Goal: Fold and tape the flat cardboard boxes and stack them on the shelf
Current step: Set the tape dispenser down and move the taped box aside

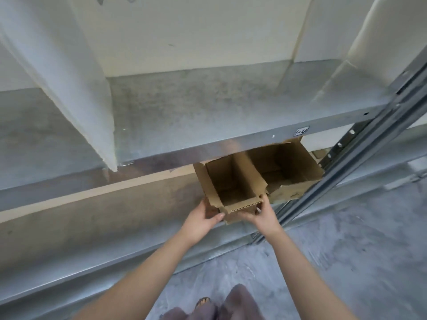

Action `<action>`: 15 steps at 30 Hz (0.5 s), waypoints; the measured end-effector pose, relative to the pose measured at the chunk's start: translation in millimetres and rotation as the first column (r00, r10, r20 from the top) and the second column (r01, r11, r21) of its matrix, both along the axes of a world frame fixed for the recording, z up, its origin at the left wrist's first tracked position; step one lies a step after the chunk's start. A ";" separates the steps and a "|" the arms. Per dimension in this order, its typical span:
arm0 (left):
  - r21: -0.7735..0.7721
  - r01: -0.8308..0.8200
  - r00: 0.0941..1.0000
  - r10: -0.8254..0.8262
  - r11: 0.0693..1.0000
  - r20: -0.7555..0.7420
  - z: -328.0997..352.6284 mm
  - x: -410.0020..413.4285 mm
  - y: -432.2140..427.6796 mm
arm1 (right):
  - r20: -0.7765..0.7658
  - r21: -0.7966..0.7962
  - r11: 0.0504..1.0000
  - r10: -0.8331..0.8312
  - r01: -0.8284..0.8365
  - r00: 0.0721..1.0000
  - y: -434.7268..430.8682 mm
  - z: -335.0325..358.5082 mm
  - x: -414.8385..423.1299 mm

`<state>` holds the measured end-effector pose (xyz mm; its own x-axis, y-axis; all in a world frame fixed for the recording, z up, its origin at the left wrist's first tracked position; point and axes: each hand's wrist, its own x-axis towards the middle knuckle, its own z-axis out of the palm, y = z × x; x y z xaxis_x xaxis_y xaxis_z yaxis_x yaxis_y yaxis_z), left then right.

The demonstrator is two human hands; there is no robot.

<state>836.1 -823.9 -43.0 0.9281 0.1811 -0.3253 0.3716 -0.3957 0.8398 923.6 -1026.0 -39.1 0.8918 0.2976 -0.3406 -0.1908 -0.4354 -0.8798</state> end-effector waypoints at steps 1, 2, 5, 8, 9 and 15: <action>-0.046 -0.044 0.999 0.044 0.998 0.007 -2.7 5.0 -3.2 | 0.005 0.001 1.000 -0.015 0.015 1.000 1.4 -2.6 2.5; -0.075 -0.079 0.996 0.081 0.994 0.021 -3.8 9.3 -4.6 | 0.014 -0.014 0.999 -0.033 0.034 0.999 3.3 -5.9 4.4; -0.124 -0.108 0.992 0.116 0.986 0.053 -6.8 20.3 -2.5 | 0.076 -0.097 0.988 -0.116 0.123 0.990 9.7 -14.8 10.0; -0.115 -0.010 1.000 0.010 0.993 0.006 -5.7 30.8 -2.9 | 0.027 -0.111 0.978 -0.175 0.177 0.984 12.4 -20.9 17.1; -0.115 0.018 1.000 -0.018 0.993 0.000 -7.0 34.3 -3.9 | 0.006 -0.108 0.976 -0.188 0.188 0.982 11.9 -22.5 20.1; -0.058 0.119 0.993 -0.120 0.991 -0.010 -9.4 42.0 -2.8 | 0.035 -0.153 0.950 -0.272 0.274 0.962 12.6 -20.1 22.2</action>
<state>878.0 -826.8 -52.4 0.9375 0.0501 -0.3444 0.3359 -0.3892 0.8578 945.8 -1013.4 -59.2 0.9362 -0.0131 -0.3512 -0.3104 -0.4992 -0.8089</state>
